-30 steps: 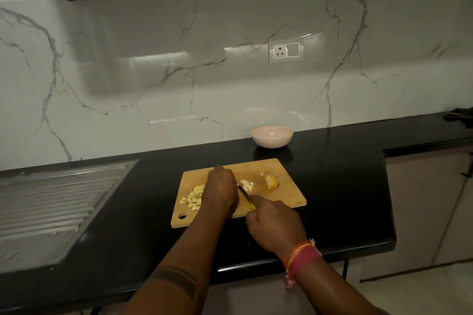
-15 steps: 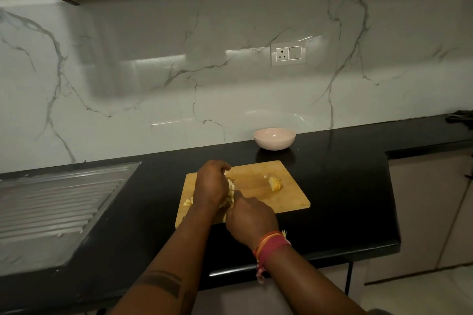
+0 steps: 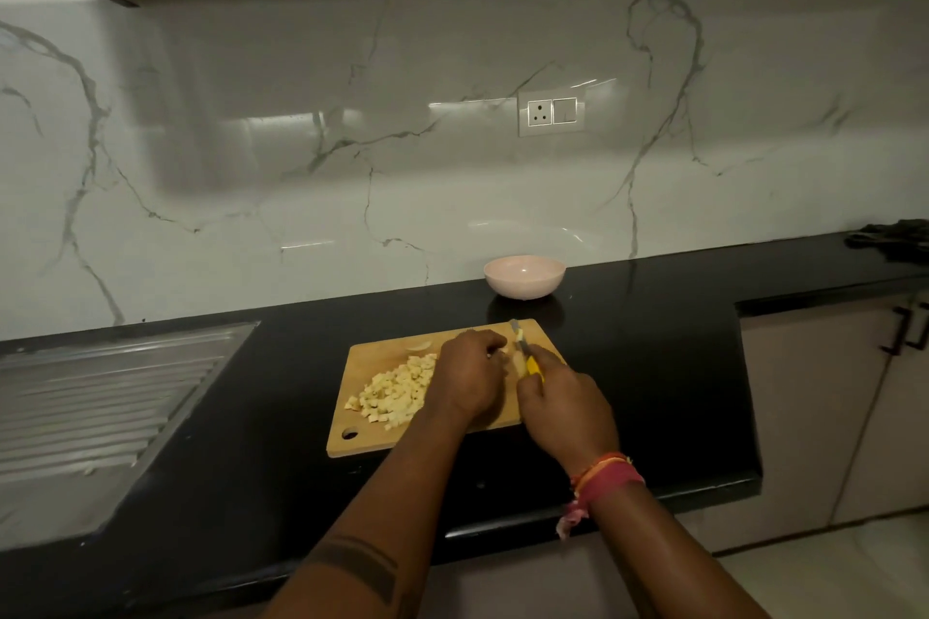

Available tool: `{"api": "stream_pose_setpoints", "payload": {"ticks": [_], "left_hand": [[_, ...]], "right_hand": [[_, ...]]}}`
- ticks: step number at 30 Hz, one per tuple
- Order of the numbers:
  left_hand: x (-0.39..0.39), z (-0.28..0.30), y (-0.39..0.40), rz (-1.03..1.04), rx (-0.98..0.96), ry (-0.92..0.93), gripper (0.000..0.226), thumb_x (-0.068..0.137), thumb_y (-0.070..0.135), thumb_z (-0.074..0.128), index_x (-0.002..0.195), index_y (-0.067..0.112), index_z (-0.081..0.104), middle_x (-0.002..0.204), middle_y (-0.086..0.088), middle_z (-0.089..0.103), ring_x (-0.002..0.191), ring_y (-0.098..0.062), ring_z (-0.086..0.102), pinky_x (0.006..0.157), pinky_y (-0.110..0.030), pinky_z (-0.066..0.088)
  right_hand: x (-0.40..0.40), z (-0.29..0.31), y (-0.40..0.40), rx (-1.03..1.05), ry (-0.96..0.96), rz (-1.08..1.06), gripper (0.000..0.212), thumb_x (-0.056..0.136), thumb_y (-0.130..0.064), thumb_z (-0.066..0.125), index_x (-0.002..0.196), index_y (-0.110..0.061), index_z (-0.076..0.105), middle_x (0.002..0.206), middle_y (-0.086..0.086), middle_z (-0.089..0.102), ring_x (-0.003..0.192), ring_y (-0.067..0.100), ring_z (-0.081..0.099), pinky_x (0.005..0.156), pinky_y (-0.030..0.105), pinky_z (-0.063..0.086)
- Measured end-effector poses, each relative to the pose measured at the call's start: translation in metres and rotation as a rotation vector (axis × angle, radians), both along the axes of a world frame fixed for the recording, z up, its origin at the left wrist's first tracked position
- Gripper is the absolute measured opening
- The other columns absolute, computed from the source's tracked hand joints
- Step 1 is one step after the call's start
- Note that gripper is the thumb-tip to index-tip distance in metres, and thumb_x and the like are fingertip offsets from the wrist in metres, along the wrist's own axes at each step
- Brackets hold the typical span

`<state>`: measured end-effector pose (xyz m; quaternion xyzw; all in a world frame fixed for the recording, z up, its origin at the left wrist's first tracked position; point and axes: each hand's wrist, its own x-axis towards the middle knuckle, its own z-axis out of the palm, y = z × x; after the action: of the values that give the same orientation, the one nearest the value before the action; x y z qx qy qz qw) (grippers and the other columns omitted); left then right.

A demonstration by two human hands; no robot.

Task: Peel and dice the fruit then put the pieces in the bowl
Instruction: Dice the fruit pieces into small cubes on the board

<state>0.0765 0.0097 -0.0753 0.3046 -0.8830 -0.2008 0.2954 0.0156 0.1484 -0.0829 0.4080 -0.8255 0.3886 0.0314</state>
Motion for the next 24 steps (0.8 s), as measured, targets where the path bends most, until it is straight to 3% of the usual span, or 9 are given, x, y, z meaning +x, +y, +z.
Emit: {"api": "stream_pose_setpoints", "payload": {"ticks": [4, 7, 15, 24], "left_hand": [[-0.017, -0.004, 0.010, -0.052, 0.054, -0.085, 0.043, 0.096, 0.030, 0.066, 0.139, 0.024, 0.061, 0.142, 0.002, 0.059, 0.124, -0.016, 0.059, 0.105, -0.027, 0.042], [-0.019, -0.009, 0.009, -0.065, 0.116, -0.058, 0.040, 0.093, 0.032, 0.071, 0.132, 0.029, 0.064, 0.133, 0.004, 0.066, 0.118, -0.012, 0.061, 0.095, -0.023, 0.044], [-0.021, -0.015, 0.007, -0.043, 0.132, -0.004, 0.040, 0.090, 0.031, 0.075, 0.128, 0.027, 0.064, 0.125, 0.004, 0.067, 0.111, -0.012, 0.062, 0.092, -0.026, 0.049], [-0.016, -0.012, 0.004, 0.003, 0.096, -0.003, 0.039, 0.090, 0.033, 0.074, 0.128, 0.027, 0.064, 0.126, 0.005, 0.061, 0.105, -0.011, 0.060, 0.095, -0.030, 0.051]], "right_hand": [[-0.018, -0.004, 0.008, -0.041, -0.128, -0.015, 0.046, 0.100, -0.033, 0.044, 0.146, -0.035, 0.049, 0.090, -0.004, 0.062, 0.077, 0.014, 0.060, 0.062, 0.029, 0.047], [-0.020, -0.007, 0.008, -0.035, -0.164, 0.007, 0.045, 0.099, -0.033, 0.044, 0.144, -0.035, 0.050, 0.089, -0.006, 0.063, 0.075, 0.011, 0.061, 0.062, 0.030, 0.051], [-0.019, -0.013, 0.008, -0.033, -0.168, 0.029, 0.045, 0.100, -0.035, 0.043, 0.144, -0.038, 0.050, 0.084, -0.006, 0.065, 0.069, 0.011, 0.063, 0.058, 0.031, 0.053], [-0.015, -0.012, 0.008, 0.016, -0.126, 0.050, 0.047, 0.101, -0.034, 0.041, 0.148, -0.036, 0.044, 0.081, -0.006, 0.061, 0.068, 0.011, 0.060, 0.053, 0.025, 0.042]]}}
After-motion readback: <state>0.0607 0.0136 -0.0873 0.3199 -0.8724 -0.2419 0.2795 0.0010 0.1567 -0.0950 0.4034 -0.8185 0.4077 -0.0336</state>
